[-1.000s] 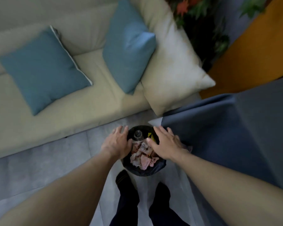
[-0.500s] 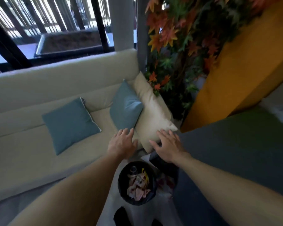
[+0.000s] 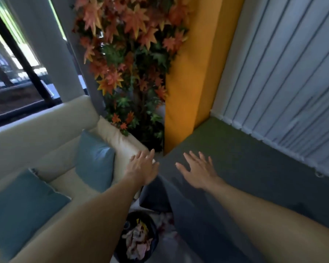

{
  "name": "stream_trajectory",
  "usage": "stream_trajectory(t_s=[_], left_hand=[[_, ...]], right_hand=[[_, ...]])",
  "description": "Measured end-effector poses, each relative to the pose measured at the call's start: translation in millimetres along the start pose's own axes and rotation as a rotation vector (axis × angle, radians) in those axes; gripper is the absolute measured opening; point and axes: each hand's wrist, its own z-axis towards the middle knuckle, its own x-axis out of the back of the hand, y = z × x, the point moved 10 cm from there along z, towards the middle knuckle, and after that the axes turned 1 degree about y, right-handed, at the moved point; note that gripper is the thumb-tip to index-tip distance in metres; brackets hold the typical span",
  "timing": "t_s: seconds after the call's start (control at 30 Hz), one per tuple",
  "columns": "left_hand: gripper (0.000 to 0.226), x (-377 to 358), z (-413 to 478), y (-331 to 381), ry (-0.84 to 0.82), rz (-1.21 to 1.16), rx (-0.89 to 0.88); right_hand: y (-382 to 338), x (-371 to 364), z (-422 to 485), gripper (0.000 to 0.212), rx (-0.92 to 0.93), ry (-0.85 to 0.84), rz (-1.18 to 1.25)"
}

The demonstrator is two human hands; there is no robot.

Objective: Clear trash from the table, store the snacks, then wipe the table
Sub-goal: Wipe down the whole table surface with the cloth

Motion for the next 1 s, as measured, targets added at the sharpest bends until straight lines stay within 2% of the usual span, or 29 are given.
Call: stream_trajectory(t_s=[0.3, 0.6, 0.8, 1.0], left_hand=[[0.069, -26, 3, 149, -0.131, 0.041, -0.289], [0.067, -56, -10, 295, -0.164, 0.094, -0.528], [0.066, -88, -8, 368, -0.178, 0.092, -0.581], [0.066, -125, 2, 400, -0.198, 0.08, -0.548]], right_hand=[[125, 29, -107, 0.087, -0.351, 0.164, 0.076], [244, 36, -200, 0.083, -0.57, 0.219, 0.132], [321, 24, -224, 0.083, -0.639, 0.194, 0.16], [369, -1, -226, 0.079, -0.643, 0.137, 0.184]])
